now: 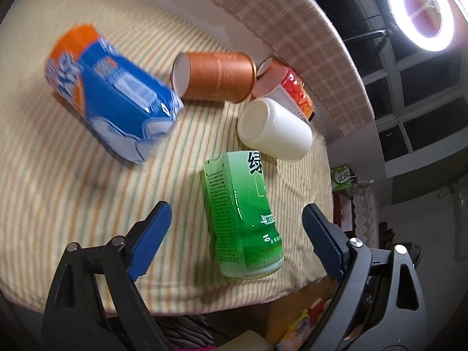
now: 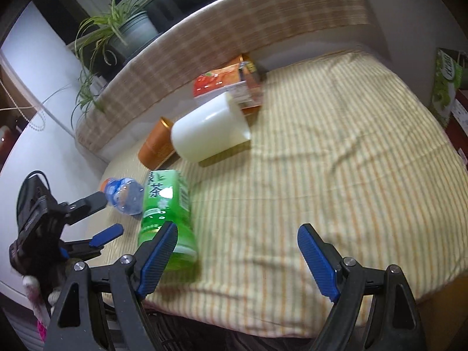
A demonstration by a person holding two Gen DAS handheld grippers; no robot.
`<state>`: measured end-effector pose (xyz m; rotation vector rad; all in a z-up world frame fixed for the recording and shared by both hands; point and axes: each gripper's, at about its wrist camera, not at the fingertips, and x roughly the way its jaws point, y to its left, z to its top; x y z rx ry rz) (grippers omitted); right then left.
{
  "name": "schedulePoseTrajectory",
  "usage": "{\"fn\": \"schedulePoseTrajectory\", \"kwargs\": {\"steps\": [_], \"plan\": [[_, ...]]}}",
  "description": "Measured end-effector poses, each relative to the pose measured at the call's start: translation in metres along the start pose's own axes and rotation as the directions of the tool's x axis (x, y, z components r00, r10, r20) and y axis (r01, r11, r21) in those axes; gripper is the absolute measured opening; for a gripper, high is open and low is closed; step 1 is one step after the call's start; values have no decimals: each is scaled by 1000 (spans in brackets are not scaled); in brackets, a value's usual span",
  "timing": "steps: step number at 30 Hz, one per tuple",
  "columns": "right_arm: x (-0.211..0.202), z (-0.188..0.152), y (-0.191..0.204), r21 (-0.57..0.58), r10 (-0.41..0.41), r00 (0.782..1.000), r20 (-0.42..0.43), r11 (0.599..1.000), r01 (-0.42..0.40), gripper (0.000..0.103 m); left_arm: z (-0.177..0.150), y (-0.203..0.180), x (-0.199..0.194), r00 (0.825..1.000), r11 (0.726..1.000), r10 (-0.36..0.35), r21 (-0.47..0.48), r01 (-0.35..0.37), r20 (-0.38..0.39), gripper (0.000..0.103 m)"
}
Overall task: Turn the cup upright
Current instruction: 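Close the left gripper on the bottle while the right gripper opens and releases it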
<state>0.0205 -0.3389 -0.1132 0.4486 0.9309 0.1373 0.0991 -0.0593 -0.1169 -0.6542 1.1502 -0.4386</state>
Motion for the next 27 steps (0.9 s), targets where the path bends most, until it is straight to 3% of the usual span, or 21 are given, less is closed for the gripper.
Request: {"fn": "schedulePoseTrajectory", "kwargs": {"steps": [15, 24, 27], "plan": [[-3, -6, -16, 26, -18, 1000, 5, 1000, 18, 86, 13, 5, 41, 998, 998, -4, -61, 1, -57, 81], [-2, -6, -27, 46, -32, 999, 1, 998, 32, 86, 14, 2, 56, 996, 999, 0, -42, -4, -89, 64], [-2, -6, -29, 52, -38, 999, 0, 998, 38, 86, 14, 2, 58, 995, 999, -2, -40, -1, -96, 62]]}}
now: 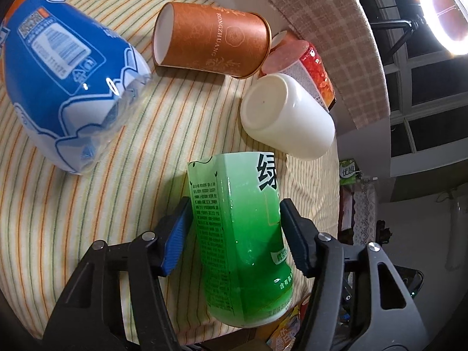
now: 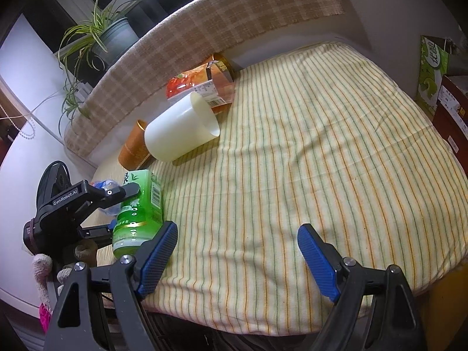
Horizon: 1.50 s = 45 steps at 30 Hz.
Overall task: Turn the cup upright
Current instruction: 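Close the left gripper on the bottle while the right gripper opens and releases it, then rotate the held bottle with the left gripper until its base points down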
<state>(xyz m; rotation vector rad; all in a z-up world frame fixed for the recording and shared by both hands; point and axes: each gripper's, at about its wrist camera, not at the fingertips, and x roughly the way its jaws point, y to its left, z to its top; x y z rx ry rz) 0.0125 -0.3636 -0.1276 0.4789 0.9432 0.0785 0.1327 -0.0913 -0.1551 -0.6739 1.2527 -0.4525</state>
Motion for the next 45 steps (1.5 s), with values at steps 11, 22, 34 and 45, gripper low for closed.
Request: {"fn": "schedulePoseTrajectory", "kwargs": {"steps": [11, 22, 34, 45], "plan": [[0, 2, -4, 15, 2, 1000, -11, 1000, -2, 86, -8, -24, -12, 996, 990, 53, 124, -61, 66, 61], [1, 0, -2, 22, 6, 1000, -10, 1000, -6, 86, -25, -61, -39, 966, 924, 128, 328, -198, 225, 61], [0, -2, 1, 27, 9, 1000, -6, 1000, -9, 86, -29, -75, -37, 885, 805, 220, 437, -403, 410, 60], [2, -1, 0, 34, 7, 1000, -6, 999, -7, 86, -39, -82, -30, 862, 746, 239, 484, -458, 447, 60]]}}
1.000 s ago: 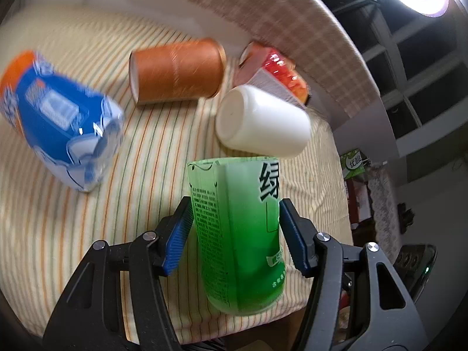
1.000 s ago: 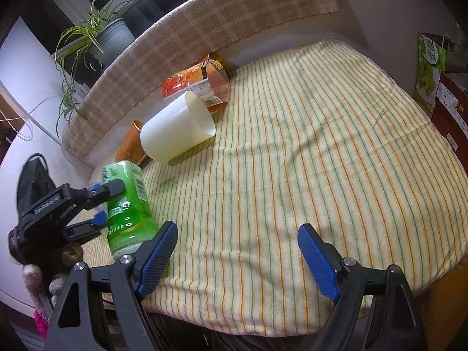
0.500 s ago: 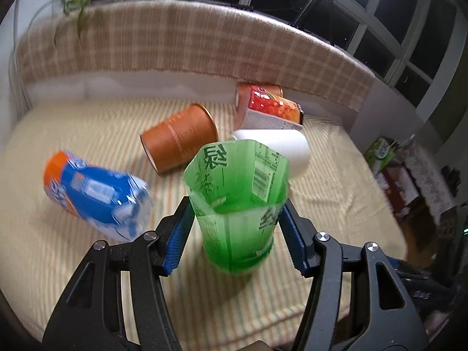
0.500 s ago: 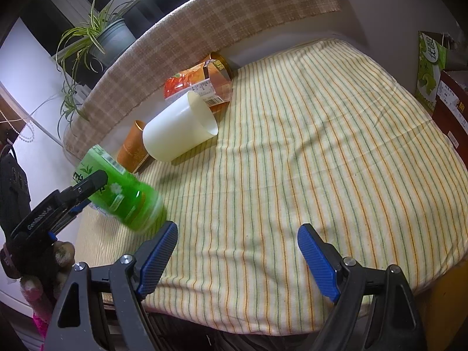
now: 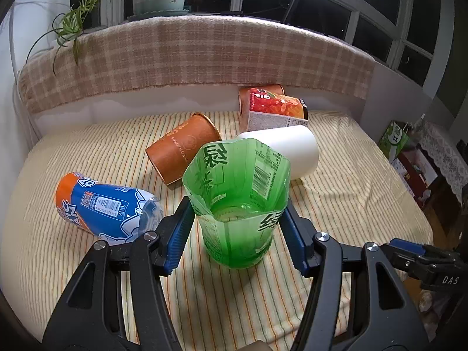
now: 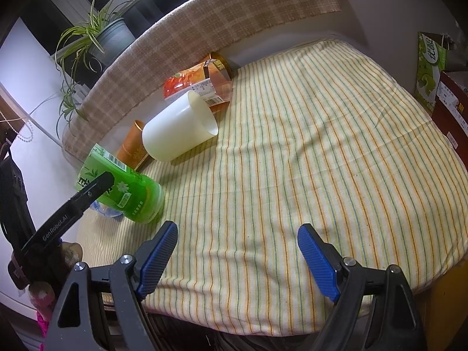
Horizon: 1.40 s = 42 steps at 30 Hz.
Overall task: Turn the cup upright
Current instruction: 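Rotate the held bottle with the left gripper until its base points down, then lower the bottle onto the bed with the left gripper and open it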
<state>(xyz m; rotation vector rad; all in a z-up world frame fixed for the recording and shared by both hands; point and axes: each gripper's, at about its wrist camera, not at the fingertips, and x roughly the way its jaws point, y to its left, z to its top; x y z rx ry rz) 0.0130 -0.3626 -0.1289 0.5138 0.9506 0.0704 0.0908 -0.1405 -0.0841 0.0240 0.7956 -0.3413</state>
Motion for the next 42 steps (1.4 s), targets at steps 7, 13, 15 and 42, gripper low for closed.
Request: {"fn": "schedulePoseTrajectory", "kwargs": {"steps": [7, 13, 15, 42], "plan": [[0, 2, 3, -6, -4, 1000, 2, 1000, 4, 86, -3, -4, -2, 1000, 1000, -6, 28, 6, -5, 60], [-1, 3, 5, -5, -1, 1000, -8, 1000, 1, 86, -4, -1, -4, 999, 999, -44, 18, 44, -20, 60], [-1, 3, 6, -7, -1, 1000, -8, 1000, 1, 86, -4, 1, -4, 998, 998, -57, 7, 57, -25, 60], [-26, 7, 59, -224, -71, 980, 185, 968, 113, 88, -14, 34, -68, 995, 997, -58, -37, 61, 76, 74]]}}
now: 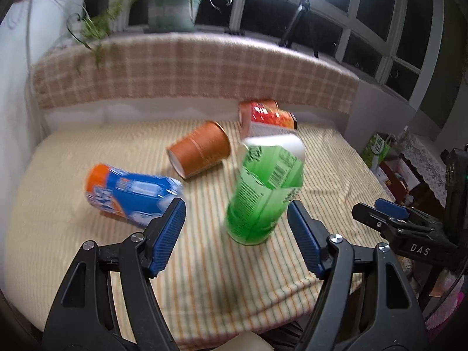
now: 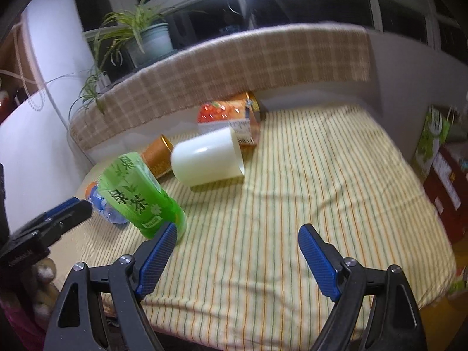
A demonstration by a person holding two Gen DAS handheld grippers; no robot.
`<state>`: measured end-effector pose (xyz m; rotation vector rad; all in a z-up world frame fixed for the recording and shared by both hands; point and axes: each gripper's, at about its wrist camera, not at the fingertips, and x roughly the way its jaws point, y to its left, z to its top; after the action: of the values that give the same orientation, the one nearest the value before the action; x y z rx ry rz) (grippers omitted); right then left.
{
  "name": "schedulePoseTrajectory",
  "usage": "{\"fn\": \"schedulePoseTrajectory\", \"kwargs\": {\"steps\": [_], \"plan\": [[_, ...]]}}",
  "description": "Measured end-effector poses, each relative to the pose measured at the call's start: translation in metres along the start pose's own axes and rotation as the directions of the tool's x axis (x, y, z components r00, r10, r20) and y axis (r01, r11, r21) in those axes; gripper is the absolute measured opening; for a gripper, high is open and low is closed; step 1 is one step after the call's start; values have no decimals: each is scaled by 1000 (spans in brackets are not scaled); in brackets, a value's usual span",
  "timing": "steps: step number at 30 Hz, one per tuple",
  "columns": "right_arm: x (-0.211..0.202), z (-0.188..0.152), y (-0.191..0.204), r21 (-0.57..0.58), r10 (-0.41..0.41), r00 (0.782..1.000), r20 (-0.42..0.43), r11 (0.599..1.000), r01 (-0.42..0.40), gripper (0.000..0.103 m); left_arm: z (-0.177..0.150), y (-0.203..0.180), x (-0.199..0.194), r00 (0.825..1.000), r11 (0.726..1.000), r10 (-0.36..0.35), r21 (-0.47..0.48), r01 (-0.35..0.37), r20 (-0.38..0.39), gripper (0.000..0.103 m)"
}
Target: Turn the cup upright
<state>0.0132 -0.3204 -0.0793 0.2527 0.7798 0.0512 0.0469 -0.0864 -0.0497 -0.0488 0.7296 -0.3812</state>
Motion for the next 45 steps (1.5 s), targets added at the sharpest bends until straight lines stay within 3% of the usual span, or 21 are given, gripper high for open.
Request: {"fn": "schedulePoseTrajectory", "kwargs": {"steps": [2, 7, 10, 12, 15, 19, 32, 45], "plan": [[-5, 2, 8, -34, -16, 999, 33, 999, 17, 89, 1, 3, -11, 999, 1000, 25, -3, -25, 36, 75], [-17, 5, 24, -93, -37, 993, 113, 995, 48, 94, 4, 8, -36, 985, 995, 99, 0, -100, 140, 90], [-24, 7, 31, -114, -48, 986, 157, 991, 67, 95, 5, 11, -53, 966, 988, 151, 2, -155, 209, 93], [-29, 8, 35, -119, -52, 981, 188, 990, 75, 103, 6, 13, -61, 954, 983, 176, 0, -181, 244, 94], [-36, 9, 41, -127, -64, 969, 237, 987, 97, 103, 6, 16, -71, 934, 976, 210, -7, -217, 288, 103], [-44, 8, 49, -150, -86, 954, 287, 980, 134, 103, 4, 17, -77, 914, 967, 244, -10, -255, 323, 103], [-50, 8, 57, -161, -108, 937, 333, 972, 170, 103, 0, 19, -81, 911, 965, 251, -13, -262, 326, 103], [-48, 8, 53, -152, -121, 937, 327, 972, 178, 103, 0, 19, -81, 910, 964, 254, -13, -264, 328, 103]]}}
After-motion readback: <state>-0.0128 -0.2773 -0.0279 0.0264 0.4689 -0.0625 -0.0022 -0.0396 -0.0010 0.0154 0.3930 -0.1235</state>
